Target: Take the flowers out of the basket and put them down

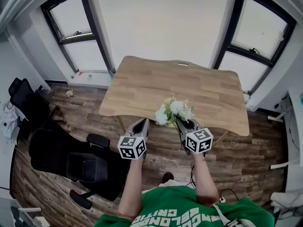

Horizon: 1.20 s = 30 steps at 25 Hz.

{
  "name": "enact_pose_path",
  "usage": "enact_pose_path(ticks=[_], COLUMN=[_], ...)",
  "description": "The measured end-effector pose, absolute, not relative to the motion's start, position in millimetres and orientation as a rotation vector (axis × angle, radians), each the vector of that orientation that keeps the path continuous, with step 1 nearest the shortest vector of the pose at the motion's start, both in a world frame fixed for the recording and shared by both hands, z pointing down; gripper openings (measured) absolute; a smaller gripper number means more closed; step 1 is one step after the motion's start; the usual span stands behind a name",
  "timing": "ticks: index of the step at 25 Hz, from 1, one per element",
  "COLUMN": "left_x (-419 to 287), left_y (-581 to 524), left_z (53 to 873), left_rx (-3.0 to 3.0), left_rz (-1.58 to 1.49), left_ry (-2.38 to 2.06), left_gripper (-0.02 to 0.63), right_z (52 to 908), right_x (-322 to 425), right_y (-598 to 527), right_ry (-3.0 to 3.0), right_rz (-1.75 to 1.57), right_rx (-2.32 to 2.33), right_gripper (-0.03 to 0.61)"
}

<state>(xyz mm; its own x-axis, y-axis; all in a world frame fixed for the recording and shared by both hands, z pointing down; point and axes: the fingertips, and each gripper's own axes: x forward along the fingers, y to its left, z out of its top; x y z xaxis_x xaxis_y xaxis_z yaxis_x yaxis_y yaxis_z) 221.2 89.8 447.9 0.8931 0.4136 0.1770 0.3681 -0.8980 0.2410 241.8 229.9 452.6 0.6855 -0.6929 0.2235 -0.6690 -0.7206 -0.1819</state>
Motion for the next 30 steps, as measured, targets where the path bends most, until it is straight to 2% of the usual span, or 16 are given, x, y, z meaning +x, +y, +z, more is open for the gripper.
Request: enact_pose_path(ticks=[12,30], left_x=[262,334], left_y=[209,285], left_z=[458,484], left_rx=[2.856,2.789], left_rz=[0.425,0.487], left_ry=[0.848,1.069], left_gripper=[0.015,0.015], right_z=[468,508], right_x=[264,310], right_y=[333,417], right_ry=[0.959,0.694], right_rz=[-0.435,-0.522], right_rx=[-2.794,-2.808], right_gripper=[0.034,0.034])
